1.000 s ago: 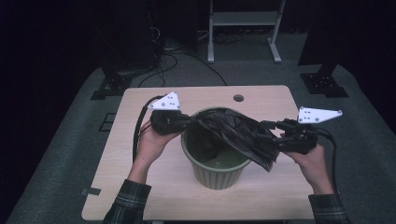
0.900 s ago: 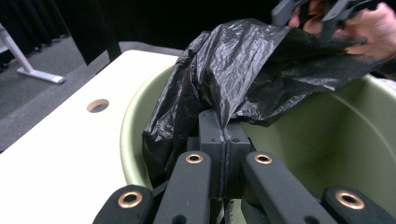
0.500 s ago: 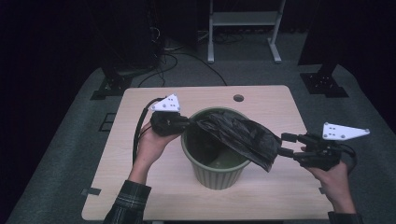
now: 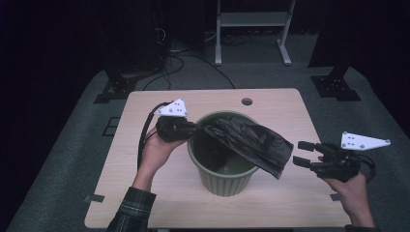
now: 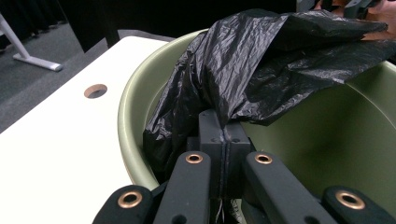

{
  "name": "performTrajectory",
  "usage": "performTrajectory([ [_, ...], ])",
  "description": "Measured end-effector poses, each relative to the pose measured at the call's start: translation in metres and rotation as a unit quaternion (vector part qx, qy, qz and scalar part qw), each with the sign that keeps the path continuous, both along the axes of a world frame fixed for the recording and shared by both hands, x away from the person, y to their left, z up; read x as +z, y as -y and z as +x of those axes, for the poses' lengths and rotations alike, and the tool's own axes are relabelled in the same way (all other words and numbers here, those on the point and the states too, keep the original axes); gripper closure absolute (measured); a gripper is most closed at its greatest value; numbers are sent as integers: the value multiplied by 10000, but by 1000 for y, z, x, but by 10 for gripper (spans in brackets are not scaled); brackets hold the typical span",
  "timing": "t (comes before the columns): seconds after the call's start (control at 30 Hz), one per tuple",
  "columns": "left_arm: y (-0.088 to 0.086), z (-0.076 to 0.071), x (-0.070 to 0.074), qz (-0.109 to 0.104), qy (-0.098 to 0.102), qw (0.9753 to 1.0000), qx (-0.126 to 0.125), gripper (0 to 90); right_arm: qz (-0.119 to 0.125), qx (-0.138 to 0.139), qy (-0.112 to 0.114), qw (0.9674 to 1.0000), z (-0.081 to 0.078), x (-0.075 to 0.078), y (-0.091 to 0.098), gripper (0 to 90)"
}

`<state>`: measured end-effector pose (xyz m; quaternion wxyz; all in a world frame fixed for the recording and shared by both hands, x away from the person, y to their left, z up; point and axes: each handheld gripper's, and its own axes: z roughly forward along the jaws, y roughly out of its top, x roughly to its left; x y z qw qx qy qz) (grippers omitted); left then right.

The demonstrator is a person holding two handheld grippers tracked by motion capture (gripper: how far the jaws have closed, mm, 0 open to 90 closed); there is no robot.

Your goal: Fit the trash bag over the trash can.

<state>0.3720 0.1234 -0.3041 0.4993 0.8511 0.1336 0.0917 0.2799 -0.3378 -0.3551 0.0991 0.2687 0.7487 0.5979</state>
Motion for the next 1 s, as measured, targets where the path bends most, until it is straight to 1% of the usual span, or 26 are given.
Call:
performTrajectory([
  [0.17,0,0,0,7,-6,10000,-15,893,-94,-38,-67,9999,0,-2,-3,247],
  [0.23,1,0,0,2,-2,10000,-18,893,-104,-31,-141,9998,0,-2,-5,185],
  [0.3,1,0,0,7,-8,10000,-24,893,-198,-61,-156,9997,0,-2,-9,135],
  [0.37,2,0,-1,13,-16,10000,-27,893,-256,-46,-168,9995,-1,-2,-11,132],
  [0.5,3,0,0,15,-23,10000,-51,893,-185,28,-168,9997,-3,-1,-11,119],
  [0.57,4,-1,0,8,-15,10000,-60,893,-243,-12,-162,9996,-3,0,-13,94],
  [0.67,5,-1,1,10,1,10000,-82,893,-405,-55,-193,9990,-2,-1,-18,76],
  [0.8,6,0,0,38,-22,9999,-106,893,-428,-61,-197,9989,1,-1,-22,75],
  [0.87,6,0,0,26,-36,10000,-89,893,-477,-70,-205,9986,2,0,-24,75],
  [1.0,5,2,-1,32,-53,10000,-68,893,-529,22,-167,9985,-3,-1,-28,75],
])
